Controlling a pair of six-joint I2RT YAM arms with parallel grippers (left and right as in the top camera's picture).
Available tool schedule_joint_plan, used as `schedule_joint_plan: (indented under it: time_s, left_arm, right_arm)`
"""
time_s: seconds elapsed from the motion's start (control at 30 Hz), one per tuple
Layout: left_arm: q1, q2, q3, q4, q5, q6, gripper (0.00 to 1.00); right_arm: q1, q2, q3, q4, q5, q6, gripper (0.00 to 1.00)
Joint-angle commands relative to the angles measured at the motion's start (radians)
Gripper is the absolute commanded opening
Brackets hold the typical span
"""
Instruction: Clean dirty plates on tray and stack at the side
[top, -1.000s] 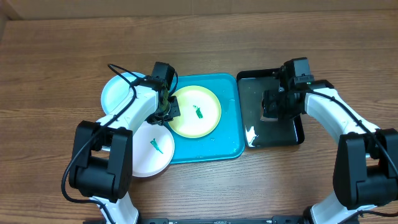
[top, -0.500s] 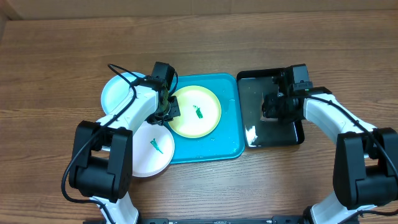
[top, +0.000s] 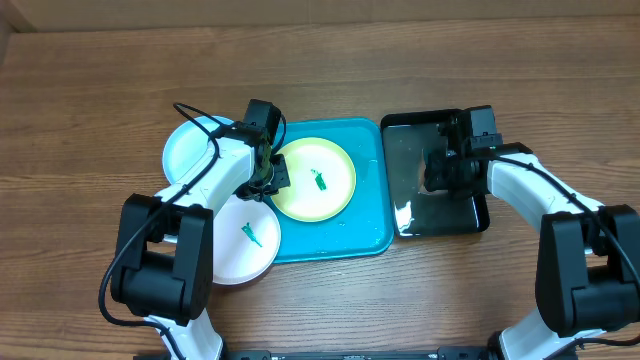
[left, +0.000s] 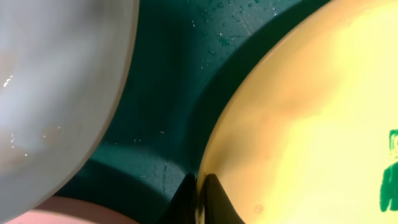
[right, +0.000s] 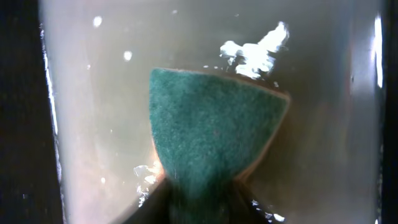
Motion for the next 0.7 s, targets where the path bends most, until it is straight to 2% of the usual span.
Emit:
schedule_joint_plan:
  time_s: [0.0, 0.07, 0.27, 0.67]
  left_arm:
    - [0.000, 0.009, -0.006, 0.000, 0.001, 0.023, 0.04]
    - [0.000, 0.009, -0.006, 0.000, 0.001, 0.023, 0.04]
    - [0.000, 0.009, -0.006, 0.010, 0.008, 0.023, 0.04]
    - [0.000, 0.009, -0.006, 0.030, 0.098, 0.023, 0.04]
  right_arm:
    - [0.005, 0.003, -0.009, 0.014, -0.008, -0.002, 0.09]
    - [0.005, 0.003, -0.002, 0.006, -0.008, -0.002, 0.04]
    - [0.005, 0.002, 0.059, -0.093, -0.008, -0.002, 0.04]
    - [0.005, 0.002, 0.072, -0.093, -0.039, -0.002, 0.04]
